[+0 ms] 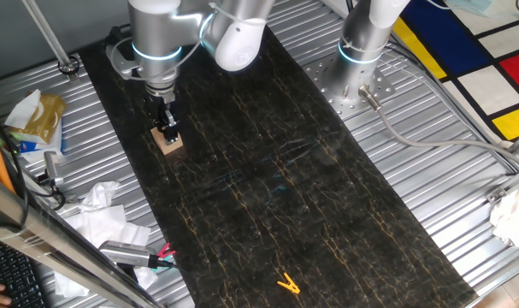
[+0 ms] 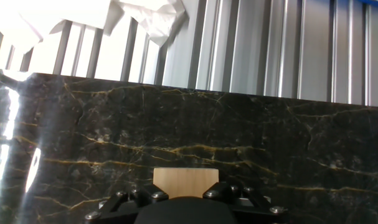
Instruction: Hold a small block with the gripper and sweep it from left to right on the table
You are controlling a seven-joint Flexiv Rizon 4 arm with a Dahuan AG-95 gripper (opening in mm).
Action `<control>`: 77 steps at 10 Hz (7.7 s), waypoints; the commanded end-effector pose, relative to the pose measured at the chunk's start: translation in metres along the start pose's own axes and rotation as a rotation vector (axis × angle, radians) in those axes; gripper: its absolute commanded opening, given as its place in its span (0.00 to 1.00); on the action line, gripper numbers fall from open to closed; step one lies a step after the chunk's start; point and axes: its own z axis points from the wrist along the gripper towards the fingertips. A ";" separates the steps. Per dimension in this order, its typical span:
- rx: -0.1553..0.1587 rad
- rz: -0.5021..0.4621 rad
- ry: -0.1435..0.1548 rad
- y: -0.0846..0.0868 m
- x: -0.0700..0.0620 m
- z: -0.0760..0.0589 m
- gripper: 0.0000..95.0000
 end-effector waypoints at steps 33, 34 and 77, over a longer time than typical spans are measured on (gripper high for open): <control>-0.001 0.055 0.012 0.015 -0.004 -0.001 0.00; -0.002 0.059 0.010 0.016 -0.005 0.000 0.00; -0.018 0.167 0.012 0.076 -0.012 0.004 0.00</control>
